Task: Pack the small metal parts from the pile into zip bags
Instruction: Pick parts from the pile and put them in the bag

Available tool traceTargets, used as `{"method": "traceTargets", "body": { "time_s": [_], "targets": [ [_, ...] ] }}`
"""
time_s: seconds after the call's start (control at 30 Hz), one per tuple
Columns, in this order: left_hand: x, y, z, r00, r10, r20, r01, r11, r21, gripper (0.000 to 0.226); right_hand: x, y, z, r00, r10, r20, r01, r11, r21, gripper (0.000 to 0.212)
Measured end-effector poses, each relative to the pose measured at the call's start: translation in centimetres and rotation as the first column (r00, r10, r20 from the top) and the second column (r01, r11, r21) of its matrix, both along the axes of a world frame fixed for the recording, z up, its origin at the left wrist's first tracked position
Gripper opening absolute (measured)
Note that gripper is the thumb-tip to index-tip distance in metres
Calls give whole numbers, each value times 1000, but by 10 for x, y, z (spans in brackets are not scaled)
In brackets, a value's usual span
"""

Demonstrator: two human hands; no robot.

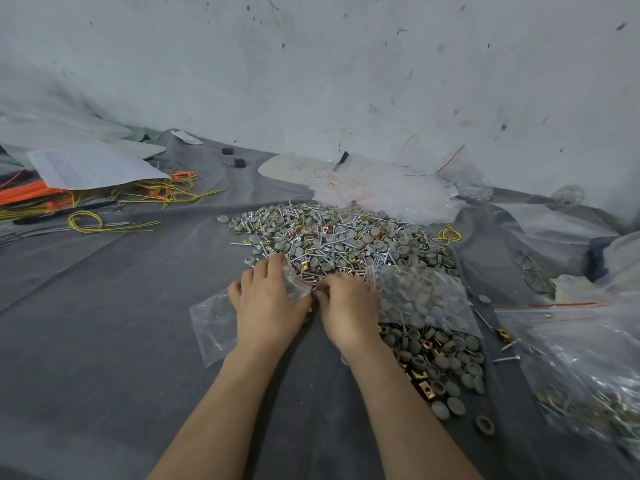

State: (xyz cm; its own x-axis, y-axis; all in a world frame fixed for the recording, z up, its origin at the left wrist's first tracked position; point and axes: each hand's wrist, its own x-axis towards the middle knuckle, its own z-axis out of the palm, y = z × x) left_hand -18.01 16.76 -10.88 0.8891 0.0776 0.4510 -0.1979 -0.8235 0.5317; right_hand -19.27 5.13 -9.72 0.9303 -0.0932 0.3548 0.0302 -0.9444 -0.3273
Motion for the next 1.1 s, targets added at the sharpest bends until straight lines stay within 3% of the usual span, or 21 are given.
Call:
{"method": "traceTargets", "body": {
  "time_s": [0.1, 0.2, 0.27, 0.37, 0.43, 0.5, 0.57, 0.67, 0.73, 0.93, 1.03, 1.1],
  "targets": [
    [-1, -1, 1, 1000, 3, 2, -3, 1000, 11, 64, 0, -1, 3, 992, -23, 121, -6, 973, 229, 16],
    [-1, -2, 2, 1000, -7, -4, 8, 999, 40, 64, 0, -4, 9, 978, -63, 198, -68, 803, 592, 7],
    [-2, -2, 2, 1000, -18, -5, 18, 999, 49, 63, 0, -4, 12, 983, -36, 177, -99, 711, 697, 9],
    [-3, -3, 2, 1000, -27, 8, 27, 999, 45, 59, 0, 0, 15, 977, 163, 134, -207, 620, 757, 12],
    [-3, -3, 3, 1000, -29, 10, 28, 999, 41, 59, 0, 3, 15, 964, 221, 146, -256, 633, 731, 16],
    [-2, -2, 2, 1000, -23, 5, 22, 999, 40, 62, 1, 2, 11, 979, 114, 171, -192, 804, 563, 24],
    [-2, -2, 2, 1000, -15, 4, 15, 999, 37, 62, 2, -1, 5, 987, 74, 144, -115, 947, 299, 33],
    [-1, -2, 1, 1000, -14, 0, 14, 999, 30, 64, 2, -1, -4, 994, 92, -58, -92, 996, -1, 41],
    [0, -2, 1, 1000, -14, -2, 14, 999, 32, 66, 3, 1, -5, 997, 31, -68, -36, 998, -60, 39],
    [-1, -2, 0, 1000, -9, -1, 9, 999, 33, 65, 5, -1, -4, 996, -84, 25, 85, 996, -24, 30],
    [-1, -1, 0, 1000, -10, -8, 10, 999, 47, 64, 3, -5, 1, 988, -87, 129, 56, 974, 221, 19],
    [-1, -2, 1, 1000, -11, -7, 12, 999, 53, 63, 2, -9, 6, 980, -92, 179, -2, 886, 463, 14]
  ]
}}
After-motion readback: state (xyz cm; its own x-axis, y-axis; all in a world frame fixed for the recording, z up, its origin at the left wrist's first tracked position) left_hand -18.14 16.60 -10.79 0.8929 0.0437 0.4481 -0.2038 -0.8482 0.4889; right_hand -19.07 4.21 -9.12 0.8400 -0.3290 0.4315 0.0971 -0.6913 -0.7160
